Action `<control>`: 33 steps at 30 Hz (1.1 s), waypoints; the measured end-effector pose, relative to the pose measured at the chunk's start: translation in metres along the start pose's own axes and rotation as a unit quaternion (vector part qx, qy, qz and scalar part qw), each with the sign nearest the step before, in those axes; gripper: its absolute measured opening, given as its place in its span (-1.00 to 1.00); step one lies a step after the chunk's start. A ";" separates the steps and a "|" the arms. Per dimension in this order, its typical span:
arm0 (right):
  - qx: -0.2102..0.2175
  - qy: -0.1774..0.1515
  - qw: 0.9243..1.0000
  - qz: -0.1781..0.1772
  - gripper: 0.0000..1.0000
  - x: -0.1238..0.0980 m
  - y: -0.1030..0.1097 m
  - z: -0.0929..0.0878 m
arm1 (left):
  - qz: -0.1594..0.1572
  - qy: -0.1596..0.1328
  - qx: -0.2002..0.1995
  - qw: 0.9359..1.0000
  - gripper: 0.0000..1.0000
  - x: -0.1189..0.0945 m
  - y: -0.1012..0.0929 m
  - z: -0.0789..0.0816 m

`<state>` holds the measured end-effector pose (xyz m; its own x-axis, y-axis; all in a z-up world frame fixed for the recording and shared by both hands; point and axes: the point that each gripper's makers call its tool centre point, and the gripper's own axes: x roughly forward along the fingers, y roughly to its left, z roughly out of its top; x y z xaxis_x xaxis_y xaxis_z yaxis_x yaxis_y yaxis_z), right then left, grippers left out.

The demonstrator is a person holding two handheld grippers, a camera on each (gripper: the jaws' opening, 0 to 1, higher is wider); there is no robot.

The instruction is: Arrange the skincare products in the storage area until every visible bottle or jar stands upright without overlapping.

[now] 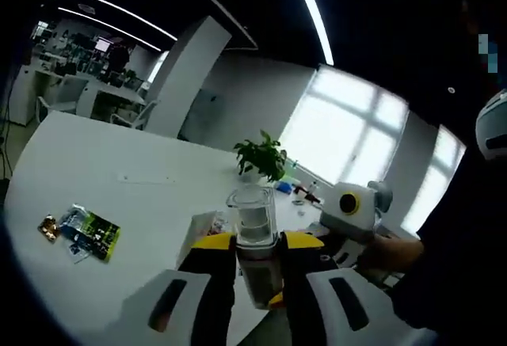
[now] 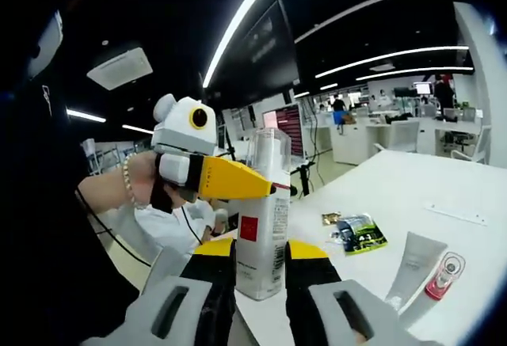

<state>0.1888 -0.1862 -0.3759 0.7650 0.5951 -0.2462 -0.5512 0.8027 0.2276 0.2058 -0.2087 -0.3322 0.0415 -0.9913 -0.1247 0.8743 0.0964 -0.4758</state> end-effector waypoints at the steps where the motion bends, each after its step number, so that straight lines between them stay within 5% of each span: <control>1: -0.002 0.000 1.000 0.000 -0.71 -0.001 0.001 0.000 | -0.001 0.000 0.004 1.000 -0.68 0.000 -0.002 0.000; 5: -0.039 0.011 0.999 0.012 -0.69 -0.003 0.006 -0.003 | -0.016 0.029 0.054 0.998 -0.68 -0.001 -0.012 -0.005; 9: -0.036 0.009 0.998 0.048 -0.68 -0.010 0.014 0.001 | -0.073 0.051 0.117 0.989 -0.69 -0.005 -0.031 -0.002; 12: -0.048 0.008 0.997 0.059 -0.59 -0.015 0.014 0.003 | -0.119 0.067 0.166 0.977 -0.68 -0.007 -0.048 -0.001; 17: -0.071 0.033 0.995 0.062 -0.53 -0.023 0.009 -0.004 | -0.130 0.109 0.235 0.957 -0.68 -0.005 -0.050 -0.013; 25: -0.058 0.025 0.994 0.084 -0.53 -0.032 0.018 -0.001 | -0.177 0.106 0.245 0.947 -0.68 0.004 -0.069 -0.029; 33: -0.085 0.045 0.991 0.096 -0.77 -0.032 0.024 -0.013 | -0.181 0.115 0.242 0.946 -0.69 0.000 -0.067 -0.034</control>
<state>0.1468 -0.1856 -0.3744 0.6126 0.7317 -0.2988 -0.7374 0.6652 0.1171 0.1307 -0.2120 -0.3304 -0.3612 -0.9005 -0.2423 0.9323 -0.3536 -0.0756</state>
